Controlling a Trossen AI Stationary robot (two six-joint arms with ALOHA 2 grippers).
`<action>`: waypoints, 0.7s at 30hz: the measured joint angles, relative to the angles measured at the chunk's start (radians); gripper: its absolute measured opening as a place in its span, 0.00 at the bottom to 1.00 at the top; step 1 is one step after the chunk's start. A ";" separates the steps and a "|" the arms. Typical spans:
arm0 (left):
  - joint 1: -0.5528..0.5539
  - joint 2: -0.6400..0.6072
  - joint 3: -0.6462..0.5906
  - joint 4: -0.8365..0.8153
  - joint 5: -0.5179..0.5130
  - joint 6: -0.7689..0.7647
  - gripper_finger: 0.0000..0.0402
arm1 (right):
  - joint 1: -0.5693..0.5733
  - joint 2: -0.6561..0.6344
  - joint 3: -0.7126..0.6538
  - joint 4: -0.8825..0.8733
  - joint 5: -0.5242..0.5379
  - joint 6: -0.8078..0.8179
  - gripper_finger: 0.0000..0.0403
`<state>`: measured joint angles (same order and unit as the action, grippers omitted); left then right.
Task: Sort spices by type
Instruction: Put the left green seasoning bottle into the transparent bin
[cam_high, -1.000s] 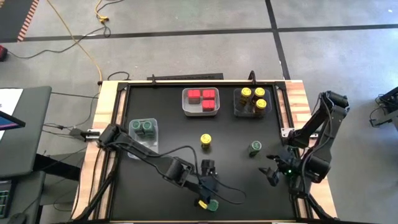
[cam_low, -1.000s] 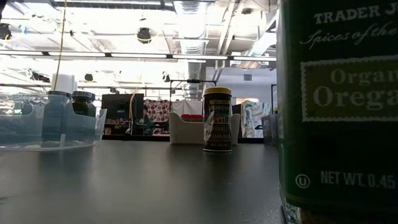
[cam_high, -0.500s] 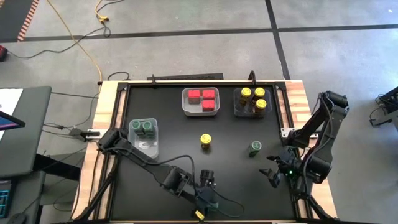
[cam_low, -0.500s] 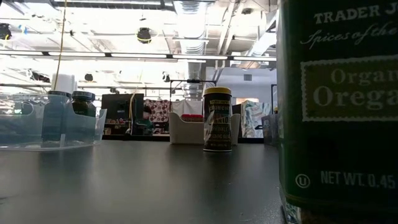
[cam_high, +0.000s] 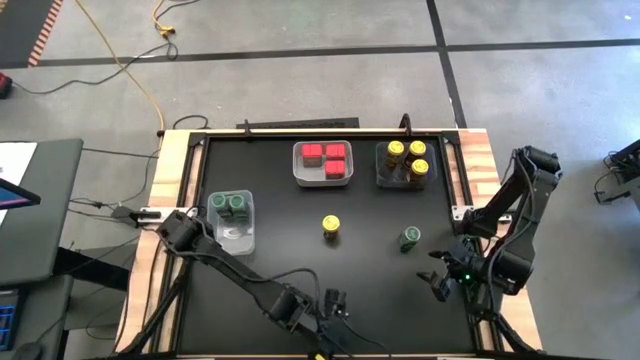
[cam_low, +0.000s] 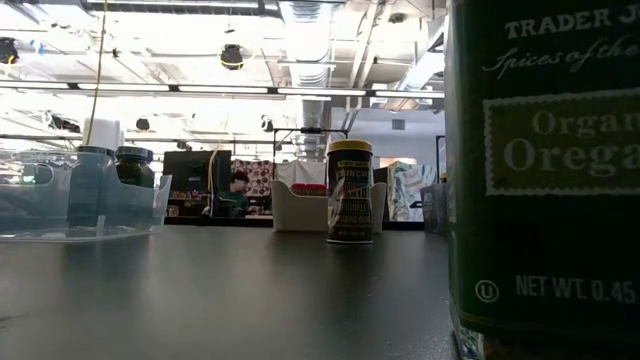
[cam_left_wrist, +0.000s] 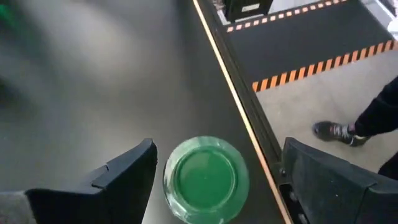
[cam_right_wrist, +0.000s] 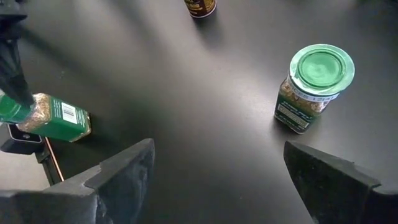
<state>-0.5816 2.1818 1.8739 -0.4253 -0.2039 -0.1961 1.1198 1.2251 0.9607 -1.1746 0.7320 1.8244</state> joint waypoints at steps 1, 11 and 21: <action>0.000 0.000 0.000 -0.005 0.000 0.002 0.83 | 0.000 0.000 0.000 0.002 0.000 0.000 0.95; 0.023 0.030 0.000 -0.041 0.037 -0.056 0.83 | 0.000 0.000 0.000 0.004 0.000 0.000 0.95; 0.040 0.046 0.000 -0.033 0.095 -0.075 0.79 | -0.001 0.000 0.000 0.001 0.000 0.000 0.95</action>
<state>-0.5420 2.2280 1.8736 -0.4588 -0.1086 -0.2714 1.1187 1.2255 0.9607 -1.1738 0.7322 1.8244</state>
